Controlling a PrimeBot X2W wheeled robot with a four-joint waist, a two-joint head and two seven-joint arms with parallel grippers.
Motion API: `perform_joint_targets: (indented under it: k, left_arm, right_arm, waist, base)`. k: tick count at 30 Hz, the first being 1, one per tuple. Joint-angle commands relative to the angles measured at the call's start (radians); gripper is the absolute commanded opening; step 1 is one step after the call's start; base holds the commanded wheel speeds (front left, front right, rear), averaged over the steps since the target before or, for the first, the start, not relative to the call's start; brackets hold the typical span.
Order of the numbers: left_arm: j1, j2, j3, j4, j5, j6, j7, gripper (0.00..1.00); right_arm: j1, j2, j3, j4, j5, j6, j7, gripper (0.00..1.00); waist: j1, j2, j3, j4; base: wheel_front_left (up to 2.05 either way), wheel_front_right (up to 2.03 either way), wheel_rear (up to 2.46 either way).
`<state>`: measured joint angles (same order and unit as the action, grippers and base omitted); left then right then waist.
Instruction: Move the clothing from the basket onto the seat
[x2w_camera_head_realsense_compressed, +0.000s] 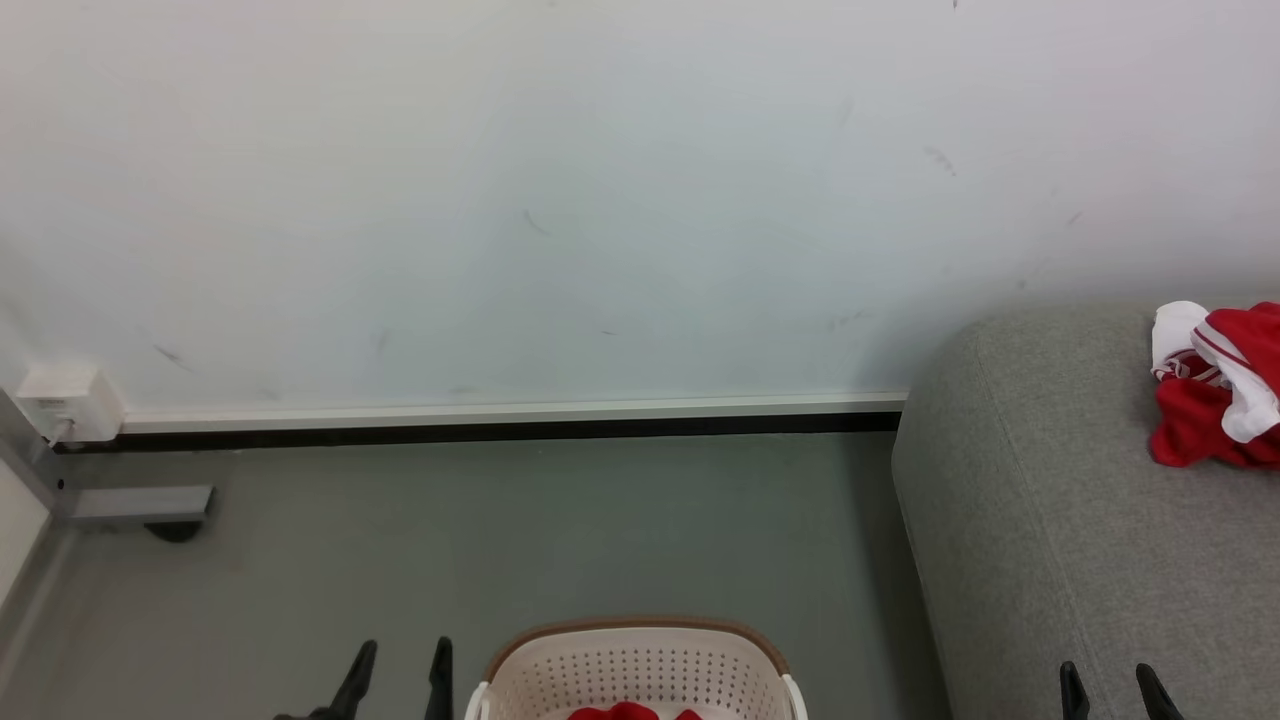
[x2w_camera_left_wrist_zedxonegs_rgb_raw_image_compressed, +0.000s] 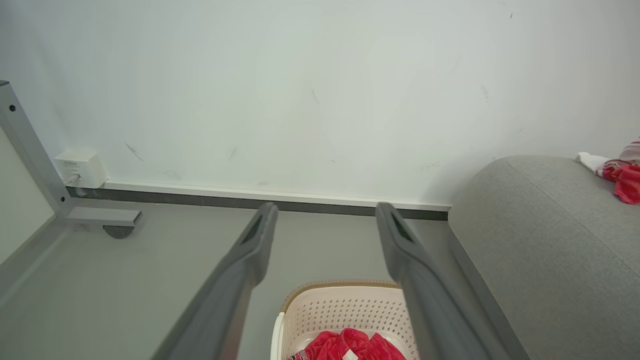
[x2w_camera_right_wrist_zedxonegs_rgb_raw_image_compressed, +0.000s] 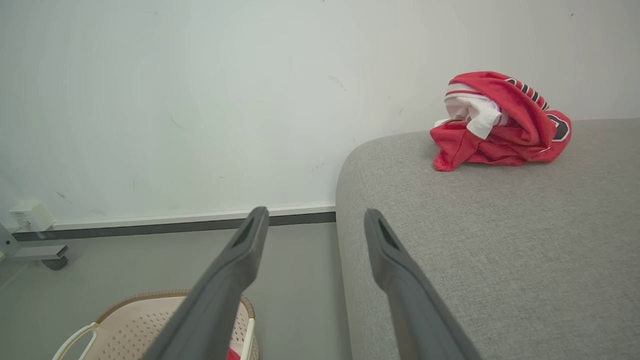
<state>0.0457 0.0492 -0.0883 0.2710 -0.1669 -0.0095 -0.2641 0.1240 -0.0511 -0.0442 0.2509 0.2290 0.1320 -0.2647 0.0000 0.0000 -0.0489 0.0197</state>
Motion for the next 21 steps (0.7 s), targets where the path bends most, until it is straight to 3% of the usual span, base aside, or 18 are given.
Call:
perform_joint_targets:
  k: [1, 11, 21]
  left_arm:
    - [-0.002, 0.003, 0.003, -0.001, 0.000, -0.001, 0.000, 1.00]
    - [-0.010, 0.002, -0.009, -0.003, 0.002, -0.002, 0.000, 1.00]
    - [-0.049, 0.003, -0.042, 0.041, 0.014, -0.014, 0.000, 1.00]
  right_arm:
    - [-0.014, 0.000, -0.001, -0.003, 0.001, -0.003, 0.001, 1.00]
    - [-0.026, 0.000, 0.007, -0.008, -0.004, -0.002, 0.001, 1.00]
    - [-0.057, 0.000, 0.026, -0.042, -0.013, -0.002, 0.001, 1.00]
  waist:
    - [0.0000, 0.0000, 0.001, 0.000]
    - [0.0000, 0.0000, 0.015, -0.027]
    - [0.0000, 0.0000, 0.058, -0.118]
  base:
    - [0.00, 0.00, 0.00]
    - [0.00, 0.00, 0.00]
    - [0.00, 0.00, 0.00]
